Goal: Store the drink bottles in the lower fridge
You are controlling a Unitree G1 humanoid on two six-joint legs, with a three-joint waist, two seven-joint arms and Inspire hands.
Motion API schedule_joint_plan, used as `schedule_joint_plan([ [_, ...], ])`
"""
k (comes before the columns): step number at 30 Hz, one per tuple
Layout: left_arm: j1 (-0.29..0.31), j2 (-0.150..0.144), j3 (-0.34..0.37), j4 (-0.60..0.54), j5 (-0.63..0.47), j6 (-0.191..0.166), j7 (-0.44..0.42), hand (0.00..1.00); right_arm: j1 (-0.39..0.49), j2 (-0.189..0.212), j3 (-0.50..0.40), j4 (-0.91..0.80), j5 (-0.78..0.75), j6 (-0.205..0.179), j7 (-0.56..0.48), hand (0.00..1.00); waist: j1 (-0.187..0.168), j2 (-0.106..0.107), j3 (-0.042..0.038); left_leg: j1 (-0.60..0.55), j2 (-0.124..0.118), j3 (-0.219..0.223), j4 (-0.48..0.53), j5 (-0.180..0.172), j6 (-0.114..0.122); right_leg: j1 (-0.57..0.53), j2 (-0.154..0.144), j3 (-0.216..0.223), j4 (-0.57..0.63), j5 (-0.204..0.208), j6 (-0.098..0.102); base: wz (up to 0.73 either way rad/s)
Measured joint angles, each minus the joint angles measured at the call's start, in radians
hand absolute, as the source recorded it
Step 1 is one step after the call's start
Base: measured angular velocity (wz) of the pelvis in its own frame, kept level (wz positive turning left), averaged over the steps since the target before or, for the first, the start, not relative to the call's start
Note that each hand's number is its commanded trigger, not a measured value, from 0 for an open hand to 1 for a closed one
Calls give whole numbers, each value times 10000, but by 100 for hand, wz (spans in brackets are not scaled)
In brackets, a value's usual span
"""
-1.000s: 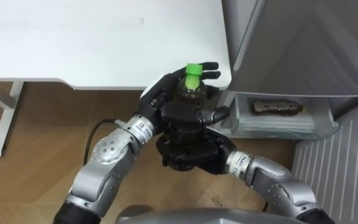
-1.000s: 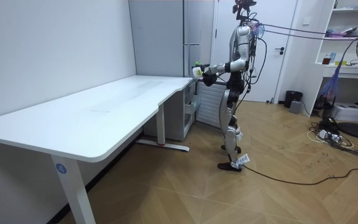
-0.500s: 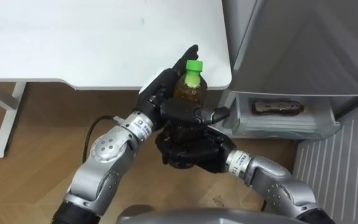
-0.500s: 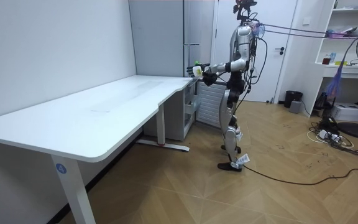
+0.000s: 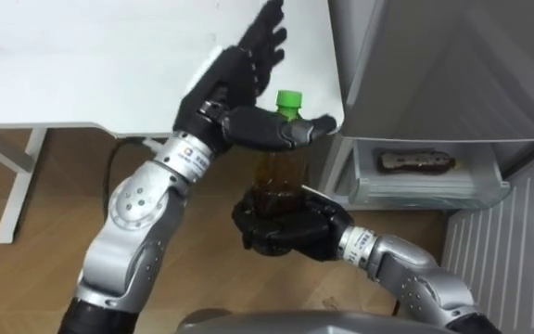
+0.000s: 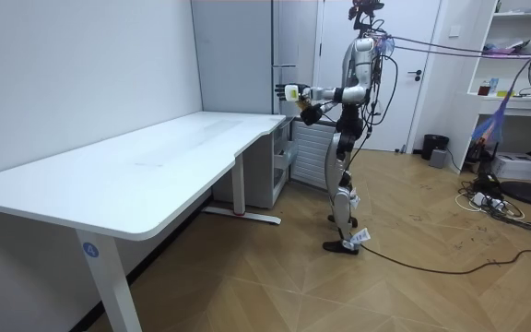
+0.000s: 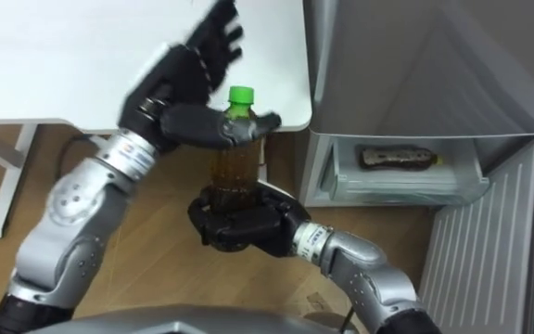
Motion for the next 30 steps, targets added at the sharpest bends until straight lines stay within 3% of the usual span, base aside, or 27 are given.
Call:
schedule_joint_plan([
  [5, -68, 23, 242, -220, 11, -297, 763, 0, 209, -201, 1, 0, -13, -6, 1, 100, 251, -21, 11, 93, 1, -16, -1, 0, 0, 140, 8, -20, -26, 0, 1, 1],
  [10, -91, 55, 863, -219, 304, -405, 1546, 0, 226, -321, -153, -1, -15, -5, 3, 100, 488, 34, 40, 106, 2, -61, 0, 0, 0, 126, 10, -48, -32, 0, 0, 2],
  [12, -70, 90, 1148, -219, 300, -622, 2012, 0, 237, -328, -404, -8, 0, -9, -6, 100, 562, 46, 43, 55, -6, -157, -6, -1, -1, 125, 11, -119, -32, 1, -1, 8],
  [19, -53, 70, 2390, -86, 384, -927, 3079, 0, 653, -293, -1209, -83, -41, -25, -10, 100, 954, 295, -29, 275, 1, -203, -149, 16, -17, 281, 33, -132, -46, 0, 0, 1],
  [25, 672, 60, 3415, 1033, 214, -1135, 4543, 0, 1056, -242, -1479, -82, -52, -24, -113, 100, 1140, 252, -39, 504, -24, -196, -265, 18, -18, 508, 40, -163, -340, 0, 0, -1],
  [30, 1008, 95, 3753, 3255, -241, -1135, 5507, 0, 1101, -276, -1608, -83, 3, -20, -360, 100, 1427, 234, -54, 522, -24, -205, -266, 18, -18, 594, 42, -148, -353, 0, 0, -1],
])
